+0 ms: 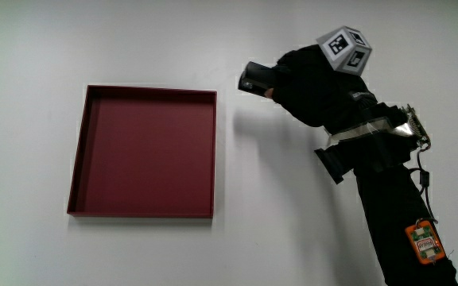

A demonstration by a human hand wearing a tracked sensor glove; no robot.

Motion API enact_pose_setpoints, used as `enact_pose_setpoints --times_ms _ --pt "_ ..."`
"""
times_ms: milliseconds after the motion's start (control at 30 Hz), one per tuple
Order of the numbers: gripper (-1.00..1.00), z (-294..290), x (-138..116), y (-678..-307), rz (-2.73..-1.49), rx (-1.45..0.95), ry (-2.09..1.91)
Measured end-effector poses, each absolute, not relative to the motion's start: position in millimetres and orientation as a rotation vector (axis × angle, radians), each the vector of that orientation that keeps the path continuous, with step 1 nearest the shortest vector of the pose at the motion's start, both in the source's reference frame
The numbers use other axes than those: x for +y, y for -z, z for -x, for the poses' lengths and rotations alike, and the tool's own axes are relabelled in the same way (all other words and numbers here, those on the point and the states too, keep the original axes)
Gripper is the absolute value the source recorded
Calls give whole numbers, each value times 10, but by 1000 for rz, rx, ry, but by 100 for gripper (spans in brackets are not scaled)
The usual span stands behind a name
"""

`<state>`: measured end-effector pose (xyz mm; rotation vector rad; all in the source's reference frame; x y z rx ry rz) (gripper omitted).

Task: Place stapper on desk

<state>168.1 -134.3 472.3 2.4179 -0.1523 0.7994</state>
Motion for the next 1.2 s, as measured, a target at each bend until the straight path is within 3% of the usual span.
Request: enact_pose_setpoints --times_ms 500,867,1067,1200 --pt "0 -1961 -1270 -5284 -2360 14 -788" --pt "0 -2000 -1231 -5306 -2326 25 -830" --pt "-43 -2029 -1224 -5323 -2309 29 -858" --pt "-71 -2023 -1185 -5059 -2349 -10 -860"
